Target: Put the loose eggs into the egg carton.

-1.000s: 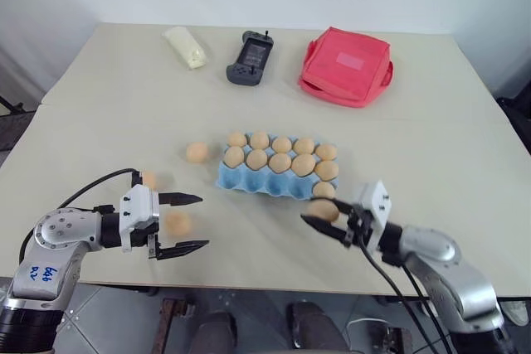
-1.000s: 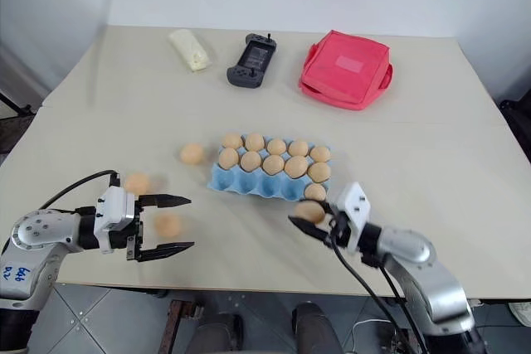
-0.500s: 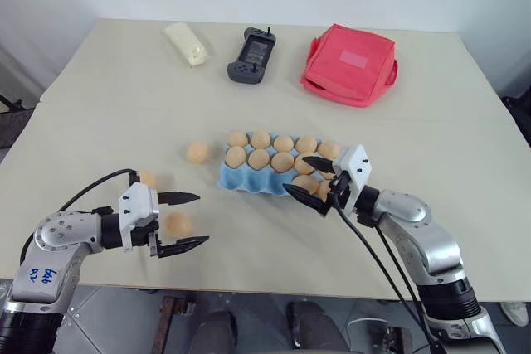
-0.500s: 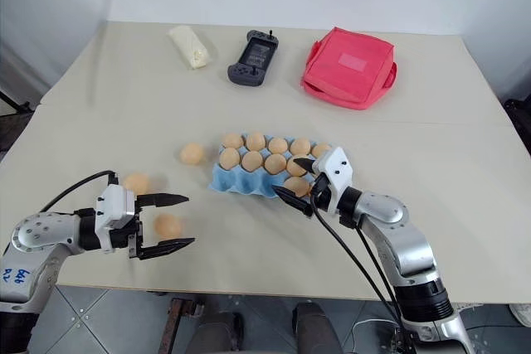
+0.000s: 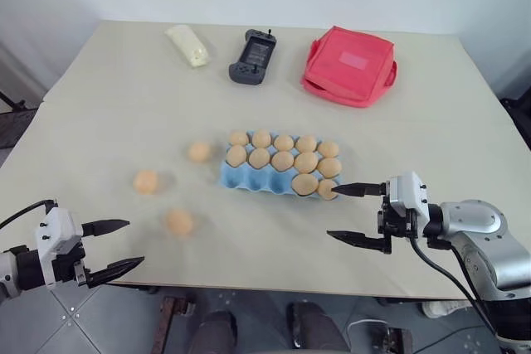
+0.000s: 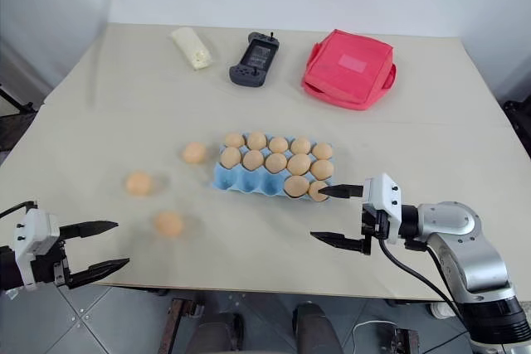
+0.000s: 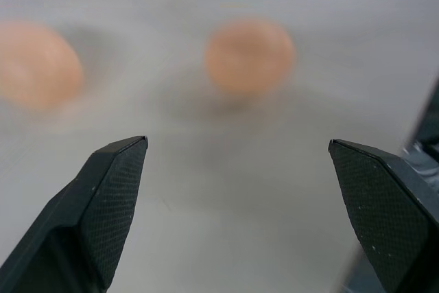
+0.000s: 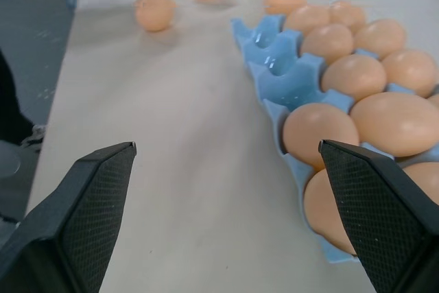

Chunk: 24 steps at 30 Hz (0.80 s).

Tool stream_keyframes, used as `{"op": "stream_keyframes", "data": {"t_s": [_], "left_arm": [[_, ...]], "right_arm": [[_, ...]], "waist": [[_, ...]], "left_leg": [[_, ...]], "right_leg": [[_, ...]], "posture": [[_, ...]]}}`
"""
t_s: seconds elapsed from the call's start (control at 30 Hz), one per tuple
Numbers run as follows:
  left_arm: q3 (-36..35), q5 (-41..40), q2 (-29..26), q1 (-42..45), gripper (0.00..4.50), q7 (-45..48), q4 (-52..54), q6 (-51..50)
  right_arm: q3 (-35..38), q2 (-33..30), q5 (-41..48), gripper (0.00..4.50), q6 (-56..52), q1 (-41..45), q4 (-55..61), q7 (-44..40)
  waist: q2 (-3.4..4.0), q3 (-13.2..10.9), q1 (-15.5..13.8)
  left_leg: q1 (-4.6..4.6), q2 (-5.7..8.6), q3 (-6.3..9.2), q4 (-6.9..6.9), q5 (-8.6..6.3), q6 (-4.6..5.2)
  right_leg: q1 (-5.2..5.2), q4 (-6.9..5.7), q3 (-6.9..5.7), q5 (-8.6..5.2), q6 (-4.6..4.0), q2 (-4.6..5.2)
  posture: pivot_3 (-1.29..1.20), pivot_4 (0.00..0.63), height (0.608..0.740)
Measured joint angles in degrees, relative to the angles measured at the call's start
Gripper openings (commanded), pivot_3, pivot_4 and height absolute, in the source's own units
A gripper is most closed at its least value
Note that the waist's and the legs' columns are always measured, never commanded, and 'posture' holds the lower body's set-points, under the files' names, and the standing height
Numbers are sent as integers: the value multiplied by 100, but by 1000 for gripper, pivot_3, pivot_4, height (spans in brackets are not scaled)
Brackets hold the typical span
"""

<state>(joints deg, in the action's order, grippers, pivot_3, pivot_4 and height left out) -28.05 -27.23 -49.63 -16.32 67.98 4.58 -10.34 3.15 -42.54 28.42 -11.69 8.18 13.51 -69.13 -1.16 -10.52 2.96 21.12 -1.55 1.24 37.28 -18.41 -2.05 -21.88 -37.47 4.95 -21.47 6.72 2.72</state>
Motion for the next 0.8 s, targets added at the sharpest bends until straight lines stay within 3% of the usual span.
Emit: {"op": "stream_keyframes", "data": {"t_s": [0.23, 0.43, 0.7, 0.73, 0.8], "left_arm": [[1021, 312, 879, 901, 4500, -724, 131, 183], [1575, 726, 1229, 1599, 4500, -1160, -361, 410], [1786, 698, 1262, 1791, 2131, -1063, -580, 435], [1792, 656, 1259, 1817, 1910, -1024, -558, 363], [1870, 515, 1258, 1928, 1910, -941, -419, 145]], "right_arm": [[0, 21, 111, 4481, 40, -185, 205, -15], [-36, 97, 191, 4481, -32, -401, 654, 216], [16, 429, 601, 4500, -346, -383, 1118, 811], [39, 426, 596, 4500, -346, -441, 1136, 845], [106, 384, 545, 4500, -340, -573, 1139, 887]], "waist": [[0, 0, -102], [0, 0, -108], [0, 0, -128], [0, 0, -131], [0, 0, -153]], "left_leg": [[3, 1, 7, 6, -1, -2], [6, -3, -14, 8, -1, -4], [5, -3, -12, 18, -1, -4], [6, -4, -11, 18, -1, -4], [10, -1, -3, 21, -1, -4]], "right_leg": [[-1, -7, -8, 3, 3, -2], [-18, -17, -8, 5, 6, -15], [-17, -26, -3, 5, 7, -10], [-16, -25, -3, 5, 7, -10], [-14, -24, -4, 5, 6, -6]], "posture": [[0, 150, 740], [0, 150, 740], [0, 150, 740], [0, 150, 740], [0, 150, 740]]}}
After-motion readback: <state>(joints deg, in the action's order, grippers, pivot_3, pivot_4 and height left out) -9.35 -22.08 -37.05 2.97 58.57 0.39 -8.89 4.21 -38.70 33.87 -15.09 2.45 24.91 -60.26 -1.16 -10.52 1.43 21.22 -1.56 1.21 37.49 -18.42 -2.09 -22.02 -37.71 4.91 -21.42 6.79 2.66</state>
